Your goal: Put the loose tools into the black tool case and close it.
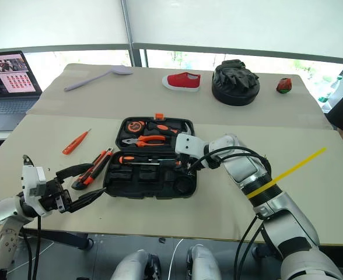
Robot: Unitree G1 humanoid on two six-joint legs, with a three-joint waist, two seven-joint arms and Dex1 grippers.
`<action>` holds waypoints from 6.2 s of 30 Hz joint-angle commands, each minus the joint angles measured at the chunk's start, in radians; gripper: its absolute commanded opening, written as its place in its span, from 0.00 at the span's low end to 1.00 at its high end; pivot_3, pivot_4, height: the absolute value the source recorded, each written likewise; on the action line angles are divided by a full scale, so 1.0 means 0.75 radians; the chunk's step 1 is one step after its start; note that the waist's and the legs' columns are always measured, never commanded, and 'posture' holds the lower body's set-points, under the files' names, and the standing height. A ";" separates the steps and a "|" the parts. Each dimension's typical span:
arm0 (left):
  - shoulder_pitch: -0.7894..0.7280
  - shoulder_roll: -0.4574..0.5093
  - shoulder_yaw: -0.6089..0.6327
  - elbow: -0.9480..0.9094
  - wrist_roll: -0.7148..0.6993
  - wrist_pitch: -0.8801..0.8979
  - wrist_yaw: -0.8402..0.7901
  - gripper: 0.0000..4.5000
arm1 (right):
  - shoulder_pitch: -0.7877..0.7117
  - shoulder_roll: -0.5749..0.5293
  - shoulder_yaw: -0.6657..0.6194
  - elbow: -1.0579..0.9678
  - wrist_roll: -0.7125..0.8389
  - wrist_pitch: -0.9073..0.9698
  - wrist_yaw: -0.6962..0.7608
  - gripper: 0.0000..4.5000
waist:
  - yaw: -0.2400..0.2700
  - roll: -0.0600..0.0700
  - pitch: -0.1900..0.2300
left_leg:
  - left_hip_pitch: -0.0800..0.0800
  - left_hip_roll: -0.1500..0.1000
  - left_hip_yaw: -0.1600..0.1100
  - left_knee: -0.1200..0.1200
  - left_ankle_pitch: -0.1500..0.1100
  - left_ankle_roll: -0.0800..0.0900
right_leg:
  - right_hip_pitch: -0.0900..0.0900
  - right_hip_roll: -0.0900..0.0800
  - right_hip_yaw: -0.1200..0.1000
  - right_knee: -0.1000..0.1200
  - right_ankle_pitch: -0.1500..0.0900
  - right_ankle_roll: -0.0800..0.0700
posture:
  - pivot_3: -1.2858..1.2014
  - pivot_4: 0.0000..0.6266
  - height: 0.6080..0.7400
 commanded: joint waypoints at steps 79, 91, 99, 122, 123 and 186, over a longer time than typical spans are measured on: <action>-1.087 0.221 -0.250 1.241 0.378 0.545 0.575 1.00 | 0.716 0.148 -0.695 -0.714 0.763 -0.447 -0.217 0.98 | 0.006 -0.010 0.004 | 0.010 -0.002 0.007 -0.023 0.009 -0.003 | 0.002 0.014 -0.001 -0.006 0.000 -0.013 | 0.52 0.24 1.00; -1.412 0.119 -0.421 1.814 0.654 0.390 0.468 0.76 | 0.817 0.117 -0.726 -0.788 0.754 -0.469 -0.265 1.00 | 0.001 -0.012 0.005 | 0.013 -0.003 0.009 -0.020 0.009 -0.002 | 0.002 0.009 0.003 0.000 -0.006 -0.003 | 0.52 0.24 1.00; -1.346 0.156 -0.307 1.816 0.602 0.183 0.368 0.20 | 0.863 0.110 -0.727 -0.792 0.735 -0.499 -0.272 1.00 | 0.002 -0.012 0.005 | 0.015 -0.002 0.007 -0.016 0.010 -0.001 | 0.004 0.005 0.004 0.003 -0.006 -0.003 | 0.52 0.24 1.00; -0.974 0.162 -0.746 0.470 0.636 0.186 -0.347 0.20 | 0.925 -0.035 -0.748 -0.733 0.740 -0.488 -0.122 1.00 | 0.010 -0.015 0.007 | 0.006 0.001 0.000 0.000 0.007 0.005 | 0.004 0.008 0.002 0.006 -0.005 0.001 | 0.52 0.24 1.00; -0.976 0.164 -0.757 0.472 0.659 0.166 -0.334 0.20 | 0.935 -0.035 -0.752 -0.741 0.742 -0.486 -0.127 1.00 | 0.010 -0.015 0.007 | 0.006 0.001 0.000 0.000 0.007 0.005 | 0.004 0.008 0.002 0.006 -0.005 0.001 | 0.52 0.24 1.00; -0.785 -0.032 -0.600 0.581 0.508 0.013 -0.199 0.01 | 0.944 0.024 -0.672 -0.768 0.768 -0.412 -0.209 1.00 | 0.026 -0.013 0.005 | 0.003 0.000 0.000 0.006 0.004 0.010 | 0.005 0.006 0.001 0.005 -0.004 0.001 | 0.52 0.24 1.00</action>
